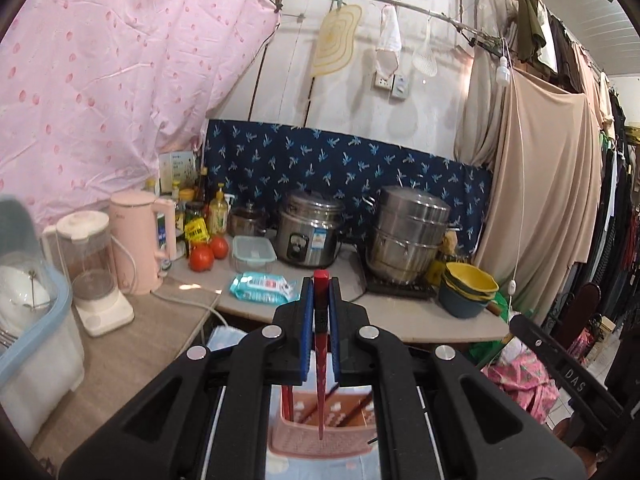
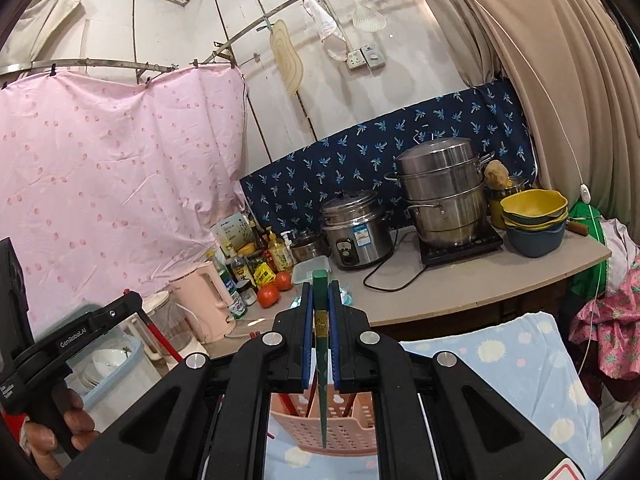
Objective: Organize utensils
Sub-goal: 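Lift both chopsticks, insert them into the pink basket and open both tools, then withdraw both tools back over the gold spoon and green chopstick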
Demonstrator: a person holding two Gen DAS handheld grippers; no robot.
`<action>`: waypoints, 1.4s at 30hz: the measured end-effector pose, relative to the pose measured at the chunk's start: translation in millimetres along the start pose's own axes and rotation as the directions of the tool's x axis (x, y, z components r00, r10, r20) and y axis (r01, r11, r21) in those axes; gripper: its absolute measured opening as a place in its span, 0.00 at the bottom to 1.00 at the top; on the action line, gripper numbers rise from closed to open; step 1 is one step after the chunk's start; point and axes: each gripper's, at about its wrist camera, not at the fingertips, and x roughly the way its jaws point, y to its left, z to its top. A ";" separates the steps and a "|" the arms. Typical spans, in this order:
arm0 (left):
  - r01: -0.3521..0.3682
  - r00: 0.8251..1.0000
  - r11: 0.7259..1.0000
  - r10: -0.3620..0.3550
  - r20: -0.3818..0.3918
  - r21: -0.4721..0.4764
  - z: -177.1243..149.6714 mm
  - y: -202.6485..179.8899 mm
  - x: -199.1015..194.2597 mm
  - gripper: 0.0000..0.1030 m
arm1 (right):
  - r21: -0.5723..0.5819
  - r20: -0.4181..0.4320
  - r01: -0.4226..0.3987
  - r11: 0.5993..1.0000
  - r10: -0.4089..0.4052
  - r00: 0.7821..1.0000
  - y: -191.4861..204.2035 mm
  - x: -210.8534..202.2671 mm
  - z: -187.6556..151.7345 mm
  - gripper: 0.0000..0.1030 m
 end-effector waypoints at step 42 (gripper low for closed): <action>-0.093 0.980 0.996 0.091 -0.179 -0.004 -72.5 25.0 46.4 0.39 | -0.014 -0.163 0.086 0.996 -0.088 0.983 -19.5 53.2 -68.5 0.29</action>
